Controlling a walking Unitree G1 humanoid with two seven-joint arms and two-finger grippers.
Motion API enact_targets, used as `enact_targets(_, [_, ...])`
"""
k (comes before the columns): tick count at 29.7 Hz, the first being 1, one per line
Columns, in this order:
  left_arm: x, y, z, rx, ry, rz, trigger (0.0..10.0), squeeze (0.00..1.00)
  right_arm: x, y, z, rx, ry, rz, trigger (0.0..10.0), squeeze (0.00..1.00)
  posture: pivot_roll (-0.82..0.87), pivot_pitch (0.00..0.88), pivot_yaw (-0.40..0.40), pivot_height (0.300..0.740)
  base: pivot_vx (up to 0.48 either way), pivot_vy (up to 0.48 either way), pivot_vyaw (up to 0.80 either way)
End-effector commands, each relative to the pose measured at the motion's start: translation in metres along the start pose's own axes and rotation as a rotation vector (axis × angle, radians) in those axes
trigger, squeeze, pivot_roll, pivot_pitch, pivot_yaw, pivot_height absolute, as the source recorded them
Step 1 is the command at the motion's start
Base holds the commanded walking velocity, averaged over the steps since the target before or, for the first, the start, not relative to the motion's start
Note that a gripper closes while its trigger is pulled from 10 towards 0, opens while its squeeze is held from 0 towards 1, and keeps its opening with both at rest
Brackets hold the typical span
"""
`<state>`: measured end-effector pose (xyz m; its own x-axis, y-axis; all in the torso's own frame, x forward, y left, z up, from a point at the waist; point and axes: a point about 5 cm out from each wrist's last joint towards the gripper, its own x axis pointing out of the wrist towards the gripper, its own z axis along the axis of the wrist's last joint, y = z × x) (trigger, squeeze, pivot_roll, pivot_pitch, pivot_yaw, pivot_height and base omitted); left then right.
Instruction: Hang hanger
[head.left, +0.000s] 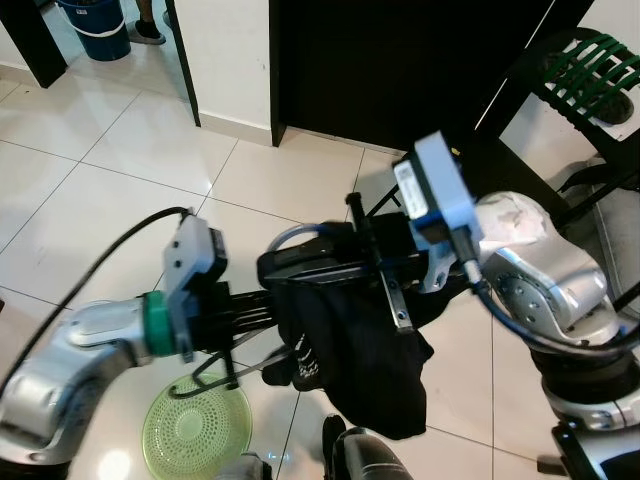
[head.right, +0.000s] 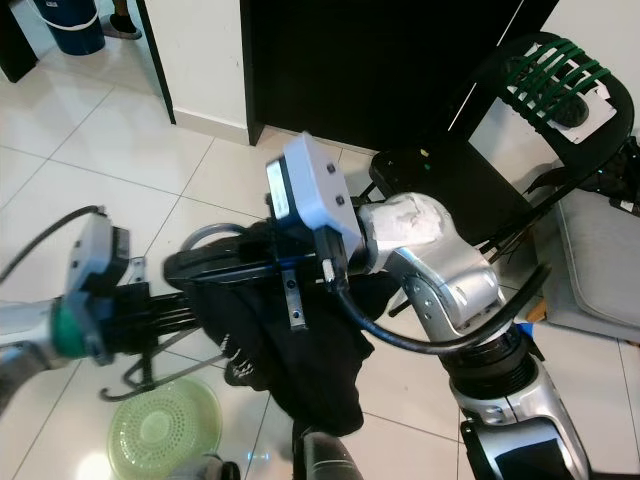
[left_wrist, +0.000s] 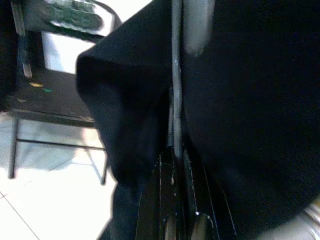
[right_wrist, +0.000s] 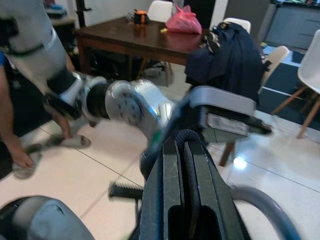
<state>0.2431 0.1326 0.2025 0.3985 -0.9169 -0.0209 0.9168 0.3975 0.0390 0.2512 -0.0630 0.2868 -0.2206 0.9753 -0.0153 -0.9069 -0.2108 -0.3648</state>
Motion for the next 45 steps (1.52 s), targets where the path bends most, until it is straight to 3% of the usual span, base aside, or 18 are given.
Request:
enact_targets(1, [0.003,-0.001,-0.004,-0.013,0.008,0.005,10.0,0.00,0.003,0.004,0.008,-0.020,-0.031,0.035,10.0,0.00,-0.01,0.100,-0.007,0.740,0.000,0.000,0.00])
enact_targets(3, [0.004,0.001,-0.003,-0.010,-0.002,0.027,10.0,0.00,0.004,0.005,0.008,-0.016,-0.030,0.039,10.0,0.00,-0.01,0.100,-0.007,0.740,0.000,0.000,0.00])
enact_targets(5, [0.011,0.021,0.009,0.015,-0.093,0.223,10.0,0.00,0.002,0.008,0.005,0.016,-0.022,0.055,10.0,0.00,-0.01,0.105,-0.011,0.740,0.000,0.000,0.00])
enact_targets(7, [0.013,0.028,0.016,0.019,-0.139,0.296,10.0,0.00,0.000,0.009,0.002,0.022,-0.003,0.058,10.0,0.00,-0.01,0.105,-0.012,0.740,0.000,0.000,0.00])
enact_targets(10, [0.014,0.035,0.024,0.027,-0.181,0.356,10.0,0.00,-0.004,0.010,-0.004,0.021,0.045,0.062,10.0,0.00,-0.01,0.106,-0.016,0.740,0.000,0.000,0.00])
enact_targets(11, [0.013,0.039,0.031,0.038,-0.212,0.396,10.0,0.00,-0.009,0.009,-0.011,0.006,0.107,0.052,10.0,0.07,-0.01,0.106,-0.016,0.740,0.000,0.000,0.00])
enact_targets(13, [0.013,0.039,0.031,0.038,-0.212,0.396,10.0,0.00,-0.009,0.009,-0.011,0.006,0.107,0.052,10.0,0.07,-0.01,0.106,-0.016,0.740,0.000,0.000,0.00])
enact_targets(14, [0.011,0.045,0.039,0.047,-0.244,0.446,10.0,0.00,-0.017,0.007,-0.017,-0.018,0.177,0.032,10.0,0.84,-0.02,0.105,-0.016,0.740,0.000,0.000,0.00])
enact_targets(15, [0.011,0.045,0.039,0.047,-0.244,0.446,10.0,0.00,-0.017,0.007,-0.017,-0.018,0.177,0.032,10.0,0.84,-0.02,0.105,-0.016,0.740,0.000,0.000,0.00])
enact_targets(16, [0.008,0.050,0.047,0.058,-0.276,0.495,10.0,0.00,-0.026,0.001,-0.022,-0.040,0.235,-0.015,10.0,1.00,-0.02,0.103,-0.016,0.740,0.000,0.000,0.00])
enact_targets(22, [0.005,0.057,0.060,0.086,-0.329,0.571,10.0,0.00,-0.044,-0.022,-0.022,-0.151,0.315,-0.197,10.0,1.00,-0.02,0.099,-0.018,0.740,0.000,0.000,0.00])
enact_targets(23, [0.006,0.058,0.062,0.095,-0.334,0.580,10.0,0.00,-0.045,-0.025,-0.022,-0.165,0.318,-0.223,10.0,0.84,-0.02,0.099,-0.018,0.740,0.000,0.000,0.00])
enact_targets(24, [0.006,0.058,0.062,0.095,-0.334,0.580,10.0,0.00,-0.045,-0.025,-0.022,-0.165,0.318,-0.223,10.0,0.84,-0.02,0.099,-0.018,0.740,0.000,0.000,0.00])
enact_targets(25, [0.007,0.058,0.065,0.113,-0.341,0.590,10.0,0.00,-0.047,-0.027,-0.021,-0.168,0.309,-0.250,10.0,0.00,-0.02,0.098,-0.022,0.740,0.000,0.000,0.00])
enact_targets(35, [0.011,0.061,0.078,0.172,-0.380,0.635,10.0,0.00,-0.046,-0.029,-0.015,-0.111,0.181,-0.360,10.0,0.00,-0.02,0.094,-0.015,0.740,0.000,0.000,0.00])
enact_targets(38, [0.019,0.063,0.101,0.354,-0.413,0.717,10.0,0.00,-0.052,-0.037,-0.028,-0.125,0.139,-0.579,10.0,0.00,-0.02,0.092,-0.011,0.740,0.000,0.000,0.00])
enact_targets(43, [0.020,0.064,0.112,0.403,-0.444,0.744,10.0,0.00,-0.054,-0.041,-0.033,-0.131,0.124,-0.680,10.0,0.00,-0.01,0.092,-0.010,0.740,0.000,0.000,0.00])
enact_targets(45, [0.020,0.062,0.133,0.462,-0.493,0.718,10.0,0.00,-0.068,-0.051,-0.047,-0.186,0.153,-0.938,10.0,0.00,-0.02,0.095,0.001,0.740,0.000,0.000,0.00])
